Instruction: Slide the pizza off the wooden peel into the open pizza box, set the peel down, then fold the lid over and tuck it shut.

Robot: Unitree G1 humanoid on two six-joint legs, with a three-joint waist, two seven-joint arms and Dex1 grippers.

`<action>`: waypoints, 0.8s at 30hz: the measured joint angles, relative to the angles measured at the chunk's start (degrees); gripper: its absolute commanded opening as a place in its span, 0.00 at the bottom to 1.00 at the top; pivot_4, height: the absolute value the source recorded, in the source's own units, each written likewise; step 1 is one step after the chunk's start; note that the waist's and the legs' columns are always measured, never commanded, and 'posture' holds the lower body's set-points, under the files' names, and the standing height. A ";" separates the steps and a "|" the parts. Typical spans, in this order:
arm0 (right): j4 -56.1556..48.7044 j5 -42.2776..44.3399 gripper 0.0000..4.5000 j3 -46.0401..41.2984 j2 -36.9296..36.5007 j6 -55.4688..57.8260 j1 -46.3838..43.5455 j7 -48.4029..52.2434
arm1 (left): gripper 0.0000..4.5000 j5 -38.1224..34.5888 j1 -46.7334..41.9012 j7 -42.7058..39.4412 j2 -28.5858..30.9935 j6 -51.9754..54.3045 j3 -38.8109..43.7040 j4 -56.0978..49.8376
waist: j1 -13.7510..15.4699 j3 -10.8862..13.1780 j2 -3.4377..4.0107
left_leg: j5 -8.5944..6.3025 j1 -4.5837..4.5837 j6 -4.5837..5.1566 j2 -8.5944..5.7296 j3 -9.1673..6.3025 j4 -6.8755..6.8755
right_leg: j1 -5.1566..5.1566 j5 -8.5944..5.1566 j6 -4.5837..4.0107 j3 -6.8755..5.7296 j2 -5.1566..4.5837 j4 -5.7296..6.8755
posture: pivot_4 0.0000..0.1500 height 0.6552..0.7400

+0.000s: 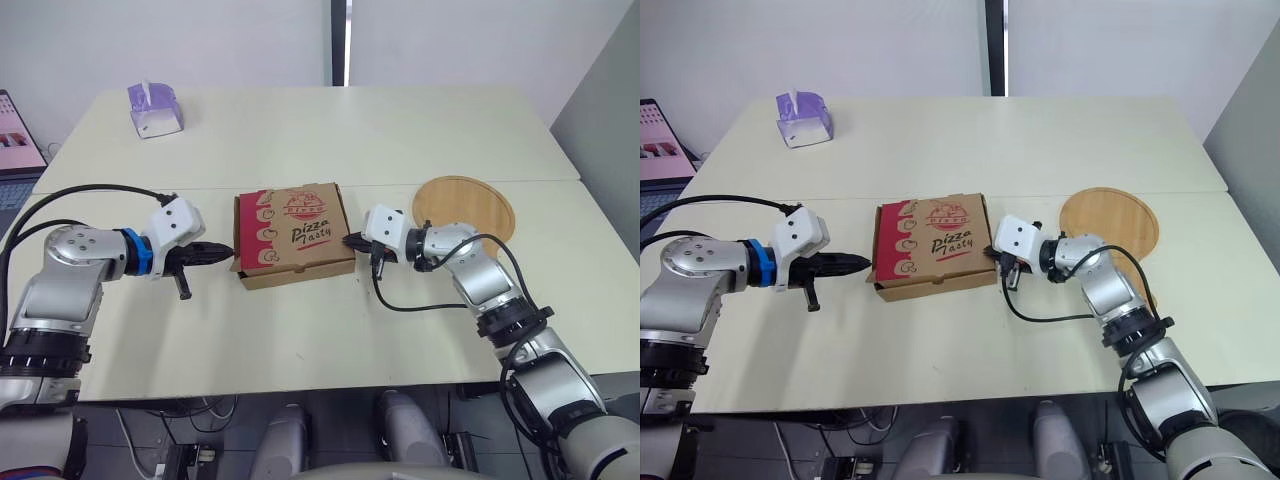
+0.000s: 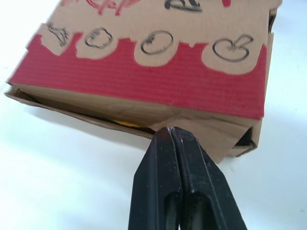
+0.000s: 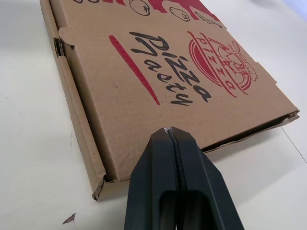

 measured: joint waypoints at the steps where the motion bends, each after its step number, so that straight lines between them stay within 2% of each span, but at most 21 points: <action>1: 0.00 0.00 0.00 0.01 0.10 0.00 0.00 0.00 | 0.00 0.19 0.00 -0.17 -0.14 0.03 -0.52 -0.01 | 0.00 0.00 0.00 | 0.00 0.00 0.00 0.00 0.00 0.00 | 0.00 0.00 0.00 0.00 0.00 0.00 | 1.00 1.00; 16: 0.00 -0.04 0.00 0.06 0.29 -0.02 0.02 -0.03 | 0.00 -0.76 -0.60 -2.97 -2.16 4.47 -2.85 -3.29 | 0.00 0.01 -0.01 | 0.00 -0.04 0.00 -0.01 -0.01 0.01 | 0.00 0.00 0.00 -0.01 0.00 -0.02 | 1.00 1.00; 24: 0.00 -0.02 0.00 0.05 0.35 -0.11 0.01 -0.04 | 0.00 -0.56 -1.81 -5.06 3.33 3.45 -2.13 -0.84 | -0.01 0.03 -0.03 | 0.00 -0.04 0.00 0.01 -0.02 0.00 | -0.02 -0.01 0.00 -0.02 0.02 -0.03 | 1.00 1.00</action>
